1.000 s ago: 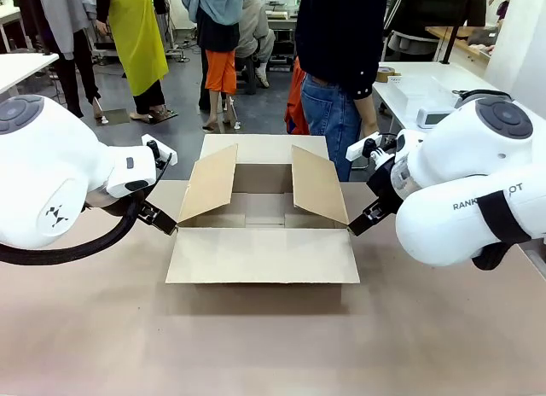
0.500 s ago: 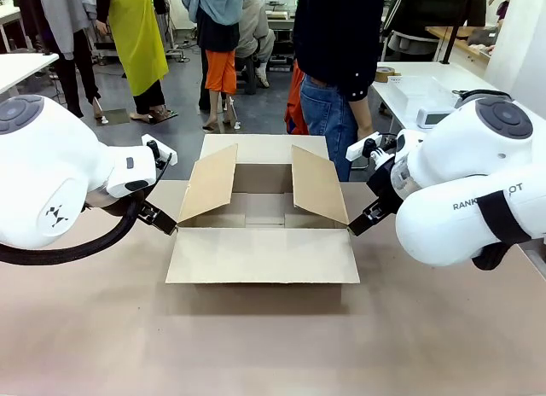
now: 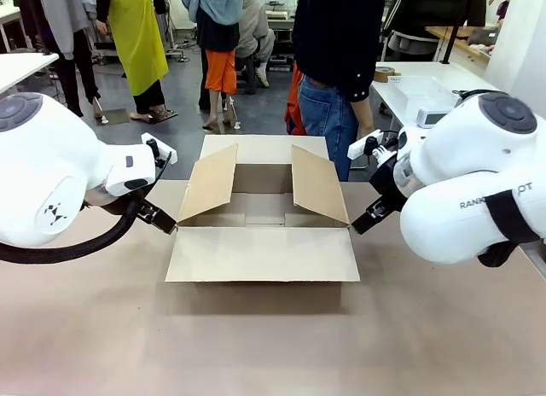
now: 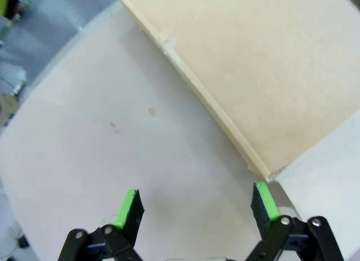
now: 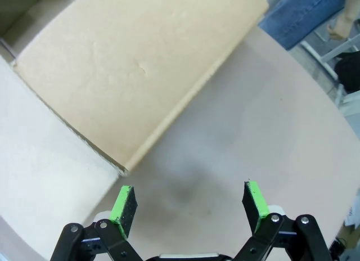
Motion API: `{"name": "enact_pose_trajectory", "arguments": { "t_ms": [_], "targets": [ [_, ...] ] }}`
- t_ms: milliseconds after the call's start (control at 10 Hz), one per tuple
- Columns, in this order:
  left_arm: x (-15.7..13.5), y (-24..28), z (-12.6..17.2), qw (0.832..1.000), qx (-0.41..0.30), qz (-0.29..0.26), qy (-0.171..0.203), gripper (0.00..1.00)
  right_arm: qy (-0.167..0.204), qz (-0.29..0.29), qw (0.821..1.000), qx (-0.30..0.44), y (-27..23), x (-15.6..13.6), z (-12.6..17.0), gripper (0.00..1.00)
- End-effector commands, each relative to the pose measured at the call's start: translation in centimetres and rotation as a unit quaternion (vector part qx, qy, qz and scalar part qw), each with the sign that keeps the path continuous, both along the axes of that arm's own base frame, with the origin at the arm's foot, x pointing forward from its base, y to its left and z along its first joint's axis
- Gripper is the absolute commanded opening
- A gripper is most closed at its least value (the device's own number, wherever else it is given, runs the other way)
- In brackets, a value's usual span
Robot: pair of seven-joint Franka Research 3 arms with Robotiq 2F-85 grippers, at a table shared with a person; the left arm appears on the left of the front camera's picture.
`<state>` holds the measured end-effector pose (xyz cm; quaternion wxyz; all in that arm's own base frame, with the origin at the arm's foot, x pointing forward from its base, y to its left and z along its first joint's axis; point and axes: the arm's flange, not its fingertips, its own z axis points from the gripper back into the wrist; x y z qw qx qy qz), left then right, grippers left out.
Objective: Pack the gift set into the box.
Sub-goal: Place both hands on the side flaps of the Package Box and spread them outward.
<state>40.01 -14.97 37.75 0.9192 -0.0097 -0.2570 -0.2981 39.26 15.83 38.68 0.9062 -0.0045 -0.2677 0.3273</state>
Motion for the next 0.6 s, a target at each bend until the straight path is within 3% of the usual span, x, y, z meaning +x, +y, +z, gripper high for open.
{"name": "enact_pose_trajectory", "arguments": {
  "t_ms": [0,100,300,400,500],
  "targets": [
    [-3.7,2.7,3.4,0.999,0.018,-0.017,0.027,1.00,0.009,-0.015,1.000,-0.021,-2.9,-2.9,4.2,1.00],
    [-5.6,4.6,5.0,1.000,-0.001,-0.012,0.005,1.00,0.007,-0.039,0.998,-0.040,-5.4,-4.3,6.3,1.00],
    [-9.1,9.6,8.0,0.995,-0.081,-0.002,-0.050,1.00,-0.022,-0.096,0.993,0.071,-12.5,-6.8,9.8,1.00],
    [-10.5,14.1,9.2,0.985,-0.150,0.032,-0.077,1.00,-0.019,-0.147,0.976,0.162,-17.8,-8.8,11.0,1.00],
    [-12.3,19.1,9.3,0.964,-0.238,0.043,-0.108,1.00,-0.002,-0.151,0.960,0.236,-21.2,-10.3,11.3,1.00]
  ]
}}
